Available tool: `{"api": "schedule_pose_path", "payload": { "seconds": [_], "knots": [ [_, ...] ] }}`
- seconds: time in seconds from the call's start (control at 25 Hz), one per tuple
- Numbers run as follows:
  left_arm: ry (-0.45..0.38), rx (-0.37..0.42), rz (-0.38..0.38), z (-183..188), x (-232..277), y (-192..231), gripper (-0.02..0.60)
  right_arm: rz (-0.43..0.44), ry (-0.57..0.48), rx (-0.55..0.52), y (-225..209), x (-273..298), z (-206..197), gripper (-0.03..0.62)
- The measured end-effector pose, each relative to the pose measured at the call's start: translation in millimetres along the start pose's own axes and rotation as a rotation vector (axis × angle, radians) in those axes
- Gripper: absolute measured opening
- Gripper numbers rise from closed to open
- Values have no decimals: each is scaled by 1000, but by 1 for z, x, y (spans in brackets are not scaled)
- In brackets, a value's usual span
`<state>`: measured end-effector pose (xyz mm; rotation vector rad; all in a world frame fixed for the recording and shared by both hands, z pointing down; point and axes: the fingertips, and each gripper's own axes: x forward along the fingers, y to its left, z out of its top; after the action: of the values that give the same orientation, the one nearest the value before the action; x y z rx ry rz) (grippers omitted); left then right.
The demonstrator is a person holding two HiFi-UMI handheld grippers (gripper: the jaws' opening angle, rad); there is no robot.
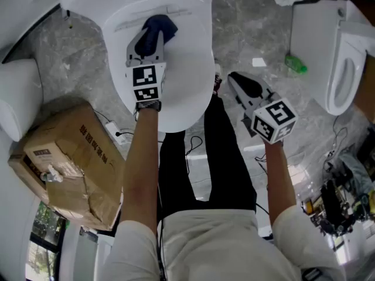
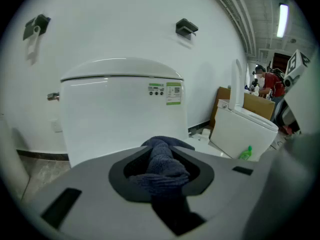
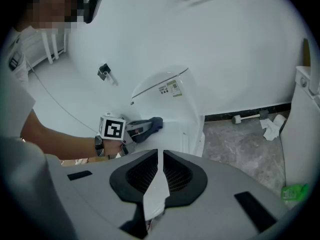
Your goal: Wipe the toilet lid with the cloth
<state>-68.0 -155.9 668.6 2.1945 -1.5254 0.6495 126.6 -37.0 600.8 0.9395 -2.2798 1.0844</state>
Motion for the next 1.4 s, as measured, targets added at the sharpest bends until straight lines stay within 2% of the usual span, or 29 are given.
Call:
{"api": "schedule_pose_path", "payload": {
  "seconds": [0.32, 0.44, 0.52, 0.64, 0.84, 1.2, 1.4],
  "knots": [
    [67, 138, -166, -5, 22, -98, 95, -53, -13, 8, -4, -26, -17, 52],
    [95, 216, -224, -18, 13, -119, 95, -77, -22, 12, -3, -33, -27, 52],
    [102, 266, -235, -25, 4, -121, 92, -90, -34, 12, 2, -36, -32, 52],
    [107, 285, -214, -32, -9, -107, 92, -106, -57, 5, 14, -38, -35, 52],
    [130, 252, -163, -47, -37, -58, 92, -128, -96, -8, 43, -39, -39, 52],
    [165, 112, 6, -89, -109, 63, 92, -129, -129, -7, 102, -30, -46, 52],
    [200, 44, 71, -120, -140, 88, 92, -95, -108, -23, 120, -33, -56, 52]
  ]
}}
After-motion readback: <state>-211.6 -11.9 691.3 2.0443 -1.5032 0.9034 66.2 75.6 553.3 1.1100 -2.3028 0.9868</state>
